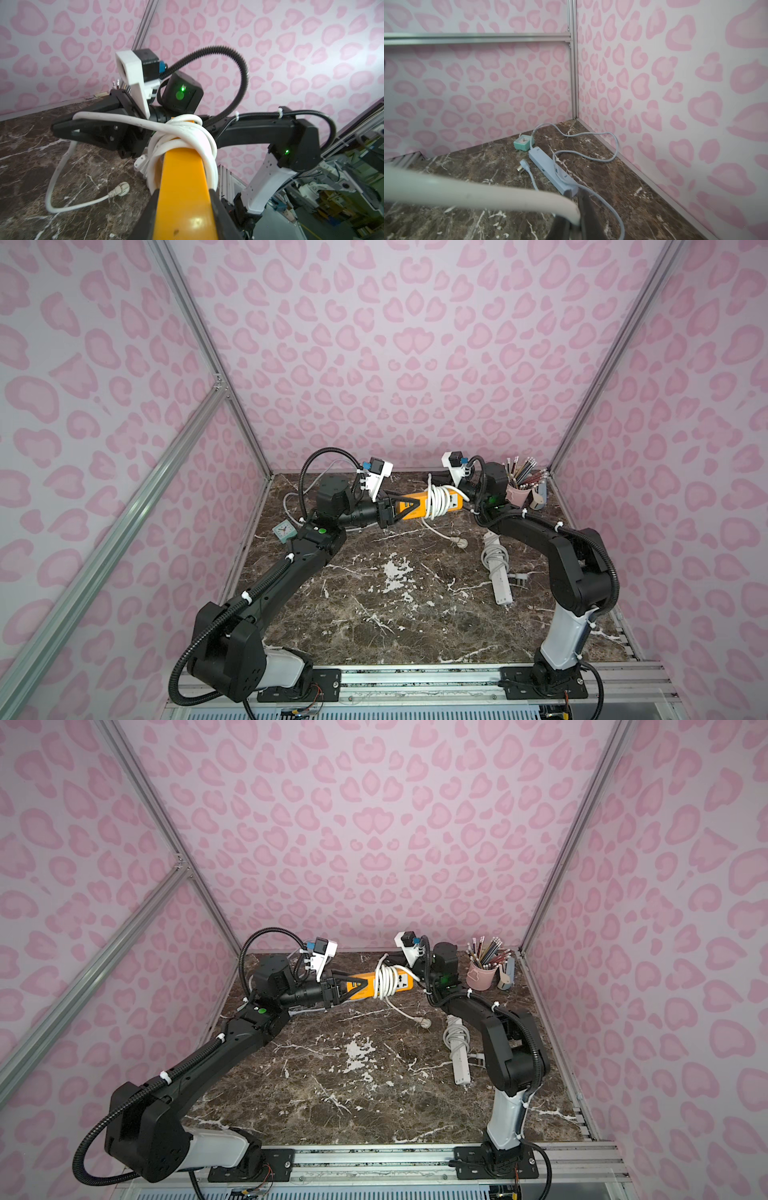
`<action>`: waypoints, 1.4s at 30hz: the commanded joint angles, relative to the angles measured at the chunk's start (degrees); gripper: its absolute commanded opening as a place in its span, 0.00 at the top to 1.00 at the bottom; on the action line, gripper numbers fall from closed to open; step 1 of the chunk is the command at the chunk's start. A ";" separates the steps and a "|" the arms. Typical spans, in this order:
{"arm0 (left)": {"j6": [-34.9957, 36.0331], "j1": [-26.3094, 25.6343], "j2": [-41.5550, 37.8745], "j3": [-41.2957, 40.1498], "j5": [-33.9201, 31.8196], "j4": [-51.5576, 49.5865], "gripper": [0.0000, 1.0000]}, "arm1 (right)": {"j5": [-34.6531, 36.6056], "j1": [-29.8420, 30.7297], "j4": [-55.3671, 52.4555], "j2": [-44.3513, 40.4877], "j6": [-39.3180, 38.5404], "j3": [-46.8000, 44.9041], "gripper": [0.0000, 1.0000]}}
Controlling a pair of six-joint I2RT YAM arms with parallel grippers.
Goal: Wrap the cord around the power strip
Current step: Wrap the power cord around the power strip.
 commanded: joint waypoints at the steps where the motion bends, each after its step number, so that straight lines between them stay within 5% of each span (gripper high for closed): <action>1: -9.09 -0.40 -0.21 1.18 7.49 23.06 0.97 | 5.57 -0.13 10.24 1.06 12.07 -3.20 0.76; 11: -9.91 -0.35 -0.07 2.74 2.48 22.32 0.97 | 13.04 0.10 14.00 -1.45 10.13 -13.58 0.48; 19: -10.49 -0.35 0.70 4.11 1.63 22.20 0.97 | 15.57 -0.01 12.60 -5.38 6.23 -20.17 0.46; 28: -11.26 0.26 0.20 4.18 -1.79 22.20 0.97 | 25.11 3.09 7.07 -8.31 -3.80 -23.87 0.57; 33: -18.87 2.97 0.25 1.22 -10.28 29.31 0.97 | 31.02 7.09 5.58 -10.90 -8.06 -26.65 0.88; 37: -22.62 6.03 4.39 5.15 -14.94 32.21 0.97 | 34.02 13.09 -0.66 -12.92 -11.73 -25.62 0.99; 42: -6.06 6.40 8.60 13.79 -19.34 15.36 0.97 | 39.15 19.94 -11.89 -17.07 -15.85 -23.08 1.00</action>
